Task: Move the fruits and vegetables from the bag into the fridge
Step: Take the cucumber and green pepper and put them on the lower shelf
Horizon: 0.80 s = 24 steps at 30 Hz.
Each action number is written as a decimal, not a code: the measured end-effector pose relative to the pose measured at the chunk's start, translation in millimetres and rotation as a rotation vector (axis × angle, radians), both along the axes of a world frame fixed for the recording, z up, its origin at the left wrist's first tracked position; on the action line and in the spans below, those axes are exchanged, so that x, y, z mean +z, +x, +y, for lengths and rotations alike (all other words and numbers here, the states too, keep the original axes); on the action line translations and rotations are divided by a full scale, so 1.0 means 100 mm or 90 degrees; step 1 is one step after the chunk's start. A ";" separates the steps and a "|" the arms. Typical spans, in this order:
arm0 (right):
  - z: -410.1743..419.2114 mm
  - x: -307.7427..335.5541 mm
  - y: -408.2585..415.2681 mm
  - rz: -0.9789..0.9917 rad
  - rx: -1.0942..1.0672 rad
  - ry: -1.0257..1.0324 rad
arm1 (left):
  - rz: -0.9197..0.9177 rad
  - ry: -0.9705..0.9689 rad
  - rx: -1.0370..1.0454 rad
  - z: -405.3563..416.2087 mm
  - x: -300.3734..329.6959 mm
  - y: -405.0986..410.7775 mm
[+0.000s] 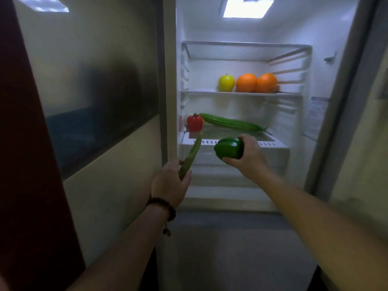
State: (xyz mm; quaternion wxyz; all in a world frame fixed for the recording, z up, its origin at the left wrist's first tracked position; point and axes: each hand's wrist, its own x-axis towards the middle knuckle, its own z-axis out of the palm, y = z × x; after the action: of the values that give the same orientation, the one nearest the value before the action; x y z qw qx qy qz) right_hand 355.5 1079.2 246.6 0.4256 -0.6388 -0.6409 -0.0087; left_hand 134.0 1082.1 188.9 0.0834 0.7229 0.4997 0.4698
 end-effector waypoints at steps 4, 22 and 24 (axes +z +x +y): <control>0.65 0.25 -0.02 -0.028 0.047 -0.052 | 0.002 0.031 0.009 0.23 0.06 -0.03; 2.61 0.51 -0.24 -0.125 0.179 -0.105 | 0.077 0.090 0.086 0.54 0.07 0.06; 2.62 0.52 -0.24 -0.153 0.174 -0.113 | 0.078 0.096 0.084 0.54 0.07 0.10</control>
State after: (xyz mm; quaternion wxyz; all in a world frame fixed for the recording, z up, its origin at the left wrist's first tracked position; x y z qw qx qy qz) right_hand 331.8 1341.6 298.5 0.2855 -0.5752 -0.7660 0.0295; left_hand 143.6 1136.5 195.8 -0.0335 0.7200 0.5139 0.4652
